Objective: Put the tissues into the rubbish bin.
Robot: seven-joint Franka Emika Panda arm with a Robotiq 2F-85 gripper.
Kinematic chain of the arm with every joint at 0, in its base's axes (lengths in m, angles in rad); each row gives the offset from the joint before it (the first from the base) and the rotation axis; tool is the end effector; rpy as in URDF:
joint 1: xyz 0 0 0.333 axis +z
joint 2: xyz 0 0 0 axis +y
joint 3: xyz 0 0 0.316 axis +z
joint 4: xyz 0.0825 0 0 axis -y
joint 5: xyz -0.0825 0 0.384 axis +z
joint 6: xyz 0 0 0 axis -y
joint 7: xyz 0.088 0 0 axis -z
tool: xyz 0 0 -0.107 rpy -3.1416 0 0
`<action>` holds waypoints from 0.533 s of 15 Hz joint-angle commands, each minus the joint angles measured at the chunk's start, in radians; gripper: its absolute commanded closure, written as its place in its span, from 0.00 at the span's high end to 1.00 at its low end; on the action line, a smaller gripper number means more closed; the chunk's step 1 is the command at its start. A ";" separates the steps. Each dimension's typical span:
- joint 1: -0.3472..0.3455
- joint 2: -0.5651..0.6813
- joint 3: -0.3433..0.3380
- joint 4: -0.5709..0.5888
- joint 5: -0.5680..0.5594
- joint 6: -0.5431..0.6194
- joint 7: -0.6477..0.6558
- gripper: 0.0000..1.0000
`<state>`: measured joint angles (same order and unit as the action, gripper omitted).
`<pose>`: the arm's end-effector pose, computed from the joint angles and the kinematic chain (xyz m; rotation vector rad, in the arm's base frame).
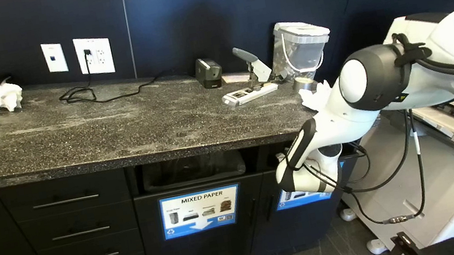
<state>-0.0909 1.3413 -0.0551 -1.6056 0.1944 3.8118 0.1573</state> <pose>0.6098 -0.1096 -0.0370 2.7162 -0.6136 1.2926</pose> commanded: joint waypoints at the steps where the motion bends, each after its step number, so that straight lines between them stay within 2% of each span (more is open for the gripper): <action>1: -0.022 0.036 0.019 0.067 -0.038 0.027 -0.016 0.80; 3: -0.042 0.033 0.032 0.068 -0.070 0.037 -0.006 0.95; 4: -0.046 0.034 0.037 0.067 -0.081 0.045 -0.003 0.99; 8: -0.091 0.025 0.075 0.049 -0.172 0.102 0.013 1.00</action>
<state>-0.1495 1.3548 -0.0107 -1.5903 0.0837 3.8562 0.1631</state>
